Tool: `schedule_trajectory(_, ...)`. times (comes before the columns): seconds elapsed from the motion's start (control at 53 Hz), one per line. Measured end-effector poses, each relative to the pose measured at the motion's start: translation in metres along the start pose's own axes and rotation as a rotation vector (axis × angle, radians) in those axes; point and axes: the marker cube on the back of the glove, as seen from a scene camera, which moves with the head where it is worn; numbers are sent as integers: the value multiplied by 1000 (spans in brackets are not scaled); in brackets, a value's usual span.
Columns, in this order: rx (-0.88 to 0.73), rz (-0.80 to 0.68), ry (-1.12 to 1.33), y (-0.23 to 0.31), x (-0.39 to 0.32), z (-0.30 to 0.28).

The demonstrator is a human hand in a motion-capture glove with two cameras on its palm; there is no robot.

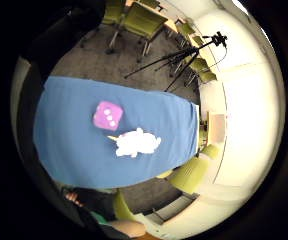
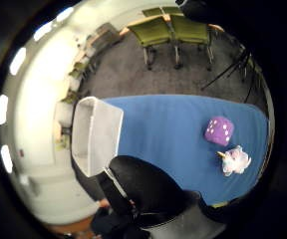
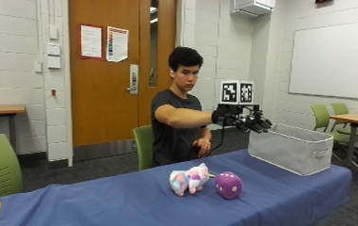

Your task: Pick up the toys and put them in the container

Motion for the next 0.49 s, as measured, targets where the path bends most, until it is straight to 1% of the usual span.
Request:
schedule_trajectory(0.34, -146, 77, -34, -5, 48, 122)
schedule_trajectory(0.491, -186, 89, -41, -1, 57, 159)
